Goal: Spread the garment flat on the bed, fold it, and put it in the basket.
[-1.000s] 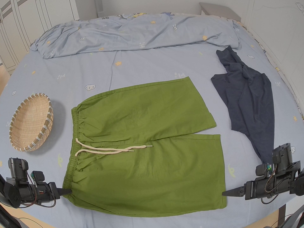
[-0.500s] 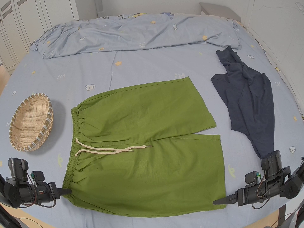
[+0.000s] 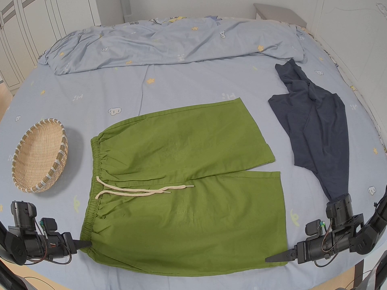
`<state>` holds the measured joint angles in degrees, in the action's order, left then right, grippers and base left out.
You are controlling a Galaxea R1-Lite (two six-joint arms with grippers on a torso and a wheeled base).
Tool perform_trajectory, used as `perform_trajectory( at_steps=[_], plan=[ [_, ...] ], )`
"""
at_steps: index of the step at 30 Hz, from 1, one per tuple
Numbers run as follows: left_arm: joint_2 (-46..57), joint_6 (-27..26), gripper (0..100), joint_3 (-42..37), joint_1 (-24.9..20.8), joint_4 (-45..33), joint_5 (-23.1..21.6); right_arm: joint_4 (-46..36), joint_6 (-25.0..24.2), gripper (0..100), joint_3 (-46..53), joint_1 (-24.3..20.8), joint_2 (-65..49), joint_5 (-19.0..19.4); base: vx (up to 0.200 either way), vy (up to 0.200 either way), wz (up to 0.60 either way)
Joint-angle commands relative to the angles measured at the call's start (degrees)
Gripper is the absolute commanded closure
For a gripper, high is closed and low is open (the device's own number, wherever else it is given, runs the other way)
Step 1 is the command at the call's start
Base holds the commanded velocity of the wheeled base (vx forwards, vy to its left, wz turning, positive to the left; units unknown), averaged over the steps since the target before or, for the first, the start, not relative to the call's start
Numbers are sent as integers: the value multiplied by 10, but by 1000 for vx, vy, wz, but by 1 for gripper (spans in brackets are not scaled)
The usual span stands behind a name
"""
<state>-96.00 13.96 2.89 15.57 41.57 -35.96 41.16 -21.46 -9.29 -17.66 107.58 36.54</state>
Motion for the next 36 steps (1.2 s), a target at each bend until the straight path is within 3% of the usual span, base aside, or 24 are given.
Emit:
perform_trajectory(
  at_steps=[1, 9, 10, 23, 31, 36],
  plan=[
    [-1, 0, 100, 0, 1, 0, 0, 16, -3, 0, 0, 0, 29, -1, 0, 0, 0],
    [-2, 0, 100, 0, 1, 0, 0, 46, -5, 0, 13, 2, 39, 14, 0, 0, 0],
    [-2, 0, 100, 1, 6, 0, 0, 48, -6, 100, 15, 6, 40, 14, 0, 0, 0],
    [-2, 0, 100, 0, 16, -1, 1, 56, 25, 100, 65, 50, 31, 11, 0, 0, 0],
    [6, 5, 100, 3, 18, -1, 0, 101, 19, 100, 87, 51, -13, 7, 0, 0, 0],
    [51, 17, 100, 27, 7, -12, 0, 92, 18, 100, 55, 32, -63, -48, 0, 0, 0]
  ],
)
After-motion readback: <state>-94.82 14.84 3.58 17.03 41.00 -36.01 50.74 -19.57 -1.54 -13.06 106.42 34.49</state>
